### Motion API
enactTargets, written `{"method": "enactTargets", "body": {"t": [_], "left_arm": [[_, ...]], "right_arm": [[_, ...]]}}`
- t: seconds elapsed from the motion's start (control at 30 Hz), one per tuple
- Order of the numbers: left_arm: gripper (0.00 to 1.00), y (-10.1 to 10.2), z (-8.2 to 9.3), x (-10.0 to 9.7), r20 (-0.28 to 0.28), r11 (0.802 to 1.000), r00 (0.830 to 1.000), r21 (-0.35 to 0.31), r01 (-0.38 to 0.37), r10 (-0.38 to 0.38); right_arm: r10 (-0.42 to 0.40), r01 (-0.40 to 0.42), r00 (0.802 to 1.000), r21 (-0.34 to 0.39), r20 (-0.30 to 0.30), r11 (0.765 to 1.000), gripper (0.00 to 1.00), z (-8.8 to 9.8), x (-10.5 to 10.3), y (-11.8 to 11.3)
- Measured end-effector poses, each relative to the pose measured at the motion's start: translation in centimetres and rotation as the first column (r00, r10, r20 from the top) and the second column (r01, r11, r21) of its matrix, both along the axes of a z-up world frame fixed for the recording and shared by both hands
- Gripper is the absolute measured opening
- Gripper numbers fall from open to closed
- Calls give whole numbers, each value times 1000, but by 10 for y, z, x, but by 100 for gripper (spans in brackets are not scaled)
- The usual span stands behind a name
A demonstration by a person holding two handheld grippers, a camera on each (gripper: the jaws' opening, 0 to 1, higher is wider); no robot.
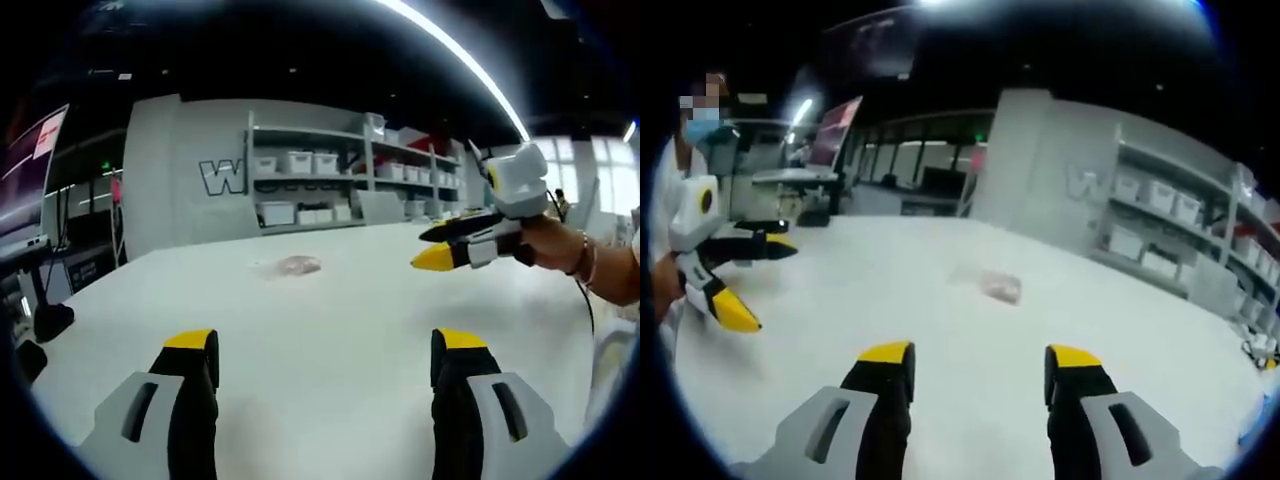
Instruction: Open the resealable bag by pulling the two sides of the seal apart until the entire bag opening is separated and visibly accessible.
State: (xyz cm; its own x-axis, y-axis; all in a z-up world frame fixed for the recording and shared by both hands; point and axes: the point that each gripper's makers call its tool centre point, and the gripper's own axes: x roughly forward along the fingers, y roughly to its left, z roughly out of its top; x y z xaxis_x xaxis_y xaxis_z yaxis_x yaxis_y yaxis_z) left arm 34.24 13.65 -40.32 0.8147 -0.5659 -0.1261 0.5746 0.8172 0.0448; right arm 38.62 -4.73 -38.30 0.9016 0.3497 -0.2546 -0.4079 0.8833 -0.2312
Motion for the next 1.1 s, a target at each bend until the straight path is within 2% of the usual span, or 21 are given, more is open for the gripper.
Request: {"method": "enactTargets", "body": {"t": [0.73, 1.1], "left_arm": [[86, 4, -2, -2, -1, 1000, 1000, -8, -5, 5], [85, 4, -3, 0, -6, 1000, 1000, -6, -3, 3]], "right_arm": [[28, -28, 1000, -12, 6, 1000, 49, 1, 15, 19], [28, -28, 1000, -6, 8, 1000, 48, 3, 25, 22]]}}
